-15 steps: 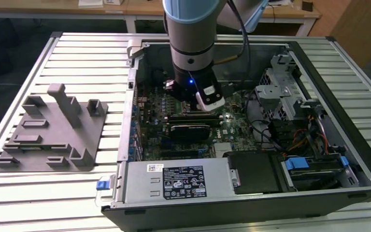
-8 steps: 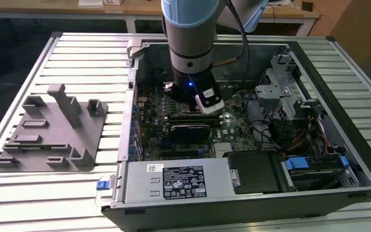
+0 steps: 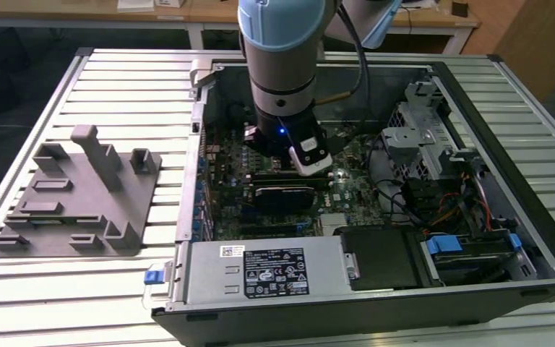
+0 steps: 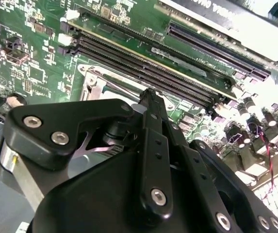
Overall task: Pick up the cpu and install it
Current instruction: 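Install the second cpu locking lever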
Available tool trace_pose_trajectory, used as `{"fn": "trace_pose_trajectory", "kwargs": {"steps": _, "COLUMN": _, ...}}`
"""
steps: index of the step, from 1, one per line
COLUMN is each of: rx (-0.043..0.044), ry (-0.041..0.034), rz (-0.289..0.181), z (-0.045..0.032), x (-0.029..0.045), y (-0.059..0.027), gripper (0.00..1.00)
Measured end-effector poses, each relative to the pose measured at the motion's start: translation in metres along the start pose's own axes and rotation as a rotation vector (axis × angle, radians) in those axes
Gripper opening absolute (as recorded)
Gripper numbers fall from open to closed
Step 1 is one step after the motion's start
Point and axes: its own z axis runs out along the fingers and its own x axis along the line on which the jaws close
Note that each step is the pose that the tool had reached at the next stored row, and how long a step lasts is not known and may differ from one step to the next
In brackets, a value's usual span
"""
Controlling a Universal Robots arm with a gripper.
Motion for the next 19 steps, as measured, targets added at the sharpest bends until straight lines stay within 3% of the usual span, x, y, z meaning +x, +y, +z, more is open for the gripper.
{"fn": "trace_pose_trajectory", "kwargs": {"steps": 9, "rx": -0.0045, "ry": 0.0023, "rz": -0.007, "z": 0.0041, "x": 0.0042, "y": -0.0043, "gripper": 0.11}}
{"fn": "trace_pose_trajectory", "kwargs": {"steps": 13, "rx": -0.0144, "ry": 0.0042, "rz": -0.011, "z": 0.0074, "x": 0.0068, "y": -0.0062, "gripper": 0.11}}
{"fn": "trace_pose_trajectory", "kwargs": {"steps": 19, "rx": -0.0178, "ry": 0.0061, "rz": -0.017, "z": 0.0132, "x": 0.0111, "y": -0.0081, "gripper": 0.11}}
